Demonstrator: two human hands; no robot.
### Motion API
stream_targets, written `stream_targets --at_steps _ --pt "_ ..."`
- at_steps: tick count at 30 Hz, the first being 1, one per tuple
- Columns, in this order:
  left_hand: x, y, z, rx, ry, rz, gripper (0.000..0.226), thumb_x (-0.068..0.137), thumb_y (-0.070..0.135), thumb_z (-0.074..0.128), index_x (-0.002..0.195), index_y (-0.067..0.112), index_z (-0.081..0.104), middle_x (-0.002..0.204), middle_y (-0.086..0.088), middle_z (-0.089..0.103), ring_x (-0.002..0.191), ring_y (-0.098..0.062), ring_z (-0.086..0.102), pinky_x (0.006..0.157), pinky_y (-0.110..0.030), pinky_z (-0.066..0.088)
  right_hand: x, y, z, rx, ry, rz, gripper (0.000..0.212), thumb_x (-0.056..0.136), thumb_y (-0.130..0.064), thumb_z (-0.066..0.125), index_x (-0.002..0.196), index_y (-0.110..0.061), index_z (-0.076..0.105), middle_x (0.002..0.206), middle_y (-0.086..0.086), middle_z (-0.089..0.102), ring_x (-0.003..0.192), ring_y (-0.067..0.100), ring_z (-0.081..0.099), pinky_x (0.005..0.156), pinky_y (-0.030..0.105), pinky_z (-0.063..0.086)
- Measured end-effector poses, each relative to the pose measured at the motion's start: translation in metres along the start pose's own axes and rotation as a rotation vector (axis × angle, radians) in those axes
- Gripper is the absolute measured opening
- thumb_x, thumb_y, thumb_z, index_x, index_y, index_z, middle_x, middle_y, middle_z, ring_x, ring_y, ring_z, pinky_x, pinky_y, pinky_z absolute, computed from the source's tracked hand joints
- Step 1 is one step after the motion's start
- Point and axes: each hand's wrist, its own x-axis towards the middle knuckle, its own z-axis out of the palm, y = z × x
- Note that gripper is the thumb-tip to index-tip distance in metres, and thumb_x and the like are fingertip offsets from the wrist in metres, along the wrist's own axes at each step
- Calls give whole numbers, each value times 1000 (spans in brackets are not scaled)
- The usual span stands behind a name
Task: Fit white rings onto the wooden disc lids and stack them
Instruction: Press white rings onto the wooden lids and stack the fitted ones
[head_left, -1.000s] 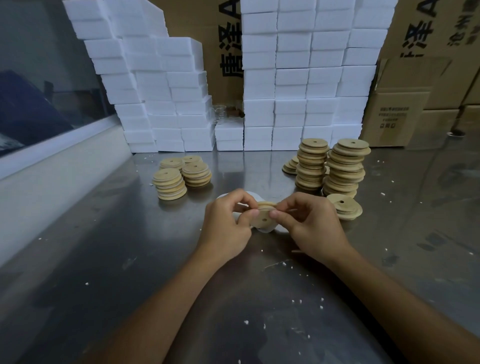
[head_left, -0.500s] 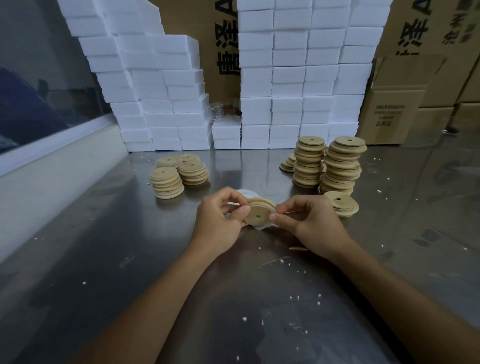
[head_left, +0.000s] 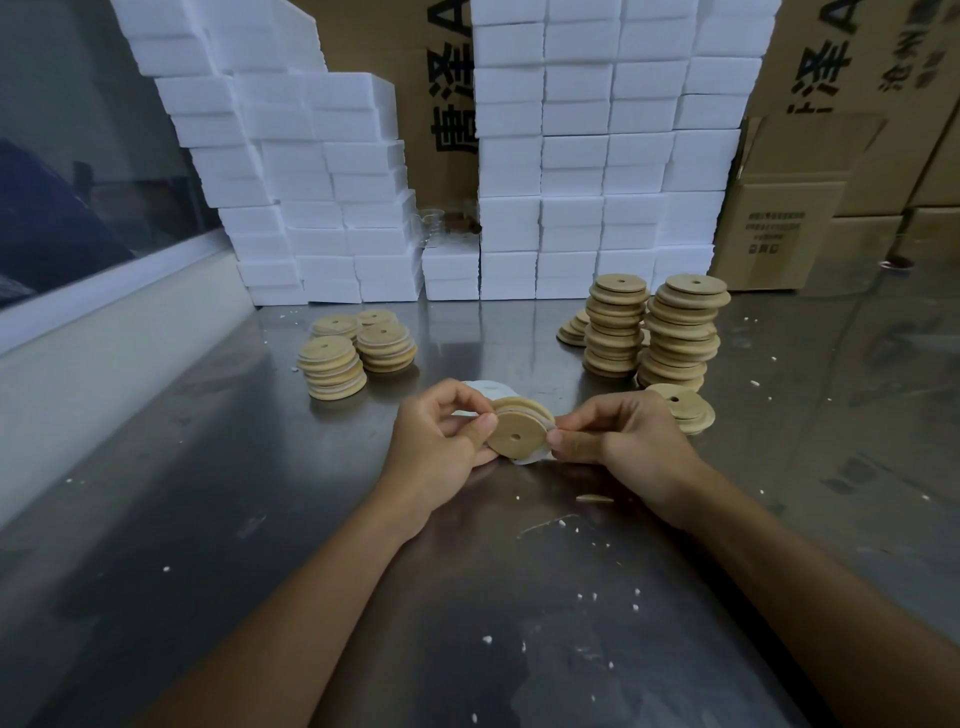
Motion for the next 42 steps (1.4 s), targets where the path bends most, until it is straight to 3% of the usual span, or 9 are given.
stream_targets --at_steps 9,12,16,18,22,26,32,36,42 --pt "0 2 0 -18 24 -19 20 89 -7 61 77 8 57 95 -11 62 85 -25 71 60 -37 61 0 5 5 -20 4 -138 9 78 -12 80 82 -10 72 79 9 77 72 21 75 66 31 62" --pt "-1 0 2 173 -3 144 21 88 0 65 81 19 59 96 -9 66 82 -22 72 64 -41 61 1 8 5 -210 69 -237 8 83 -10 79 83 -16 74 79 1 77 73 19 74 69 36 63" --pt "-3 -2 5 486 -29 459 19 87 13 66 84 29 59 91 9 65 85 -11 64 75 -34 54 -4 5 10 -455 108 -424 9 85 -14 77 87 -21 74 82 -12 74 83 0 69 67 16 56" --pt "-4 -1 6 506 -53 491 19 88 14 64 85 32 58 88 12 64 86 -8 62 72 -33 54 -4 4 11 -492 111 -448 9 85 -13 77 89 -20 74 84 -12 74 84 -2 68 67 13 54" --pt "-4 0 4 520 -58 501 15 86 16 64 83 30 61 87 12 64 87 -8 61 67 -40 56 -2 1 11 -375 127 -300 10 84 -7 77 83 -17 76 81 -3 76 76 9 72 73 25 58" --pt "-4 2 4 513 -72 479 17 85 10 67 83 26 63 89 10 65 88 -8 60 69 -42 57 0 -3 4 -248 79 -192 9 82 -4 79 82 -13 78 79 4 77 77 23 74 73 33 61" --pt "-4 2 5 414 -40 399 20 84 2 69 80 22 66 86 13 67 85 -13 65 72 -48 58 0 1 4 -284 30 -231 8 81 -10 80 84 -17 77 83 -3 78 77 9 74 73 23 58" --pt "-3 5 3 313 -33 337 25 84 -3 67 78 21 65 87 8 69 85 -18 68 72 -52 59 1 5 5 -290 22 -203 10 83 -12 79 82 -20 74 79 -2 76 72 10 72 69 28 58" --pt "-5 5 6 25 -10 99 19 88 -2 65 79 14 62 93 -9 67 82 -24 71 54 -41 60 0 2 8 -280 45 -241 5 87 -12 75 85 -13 70 77 2 73 69 11 67 68 30 56"
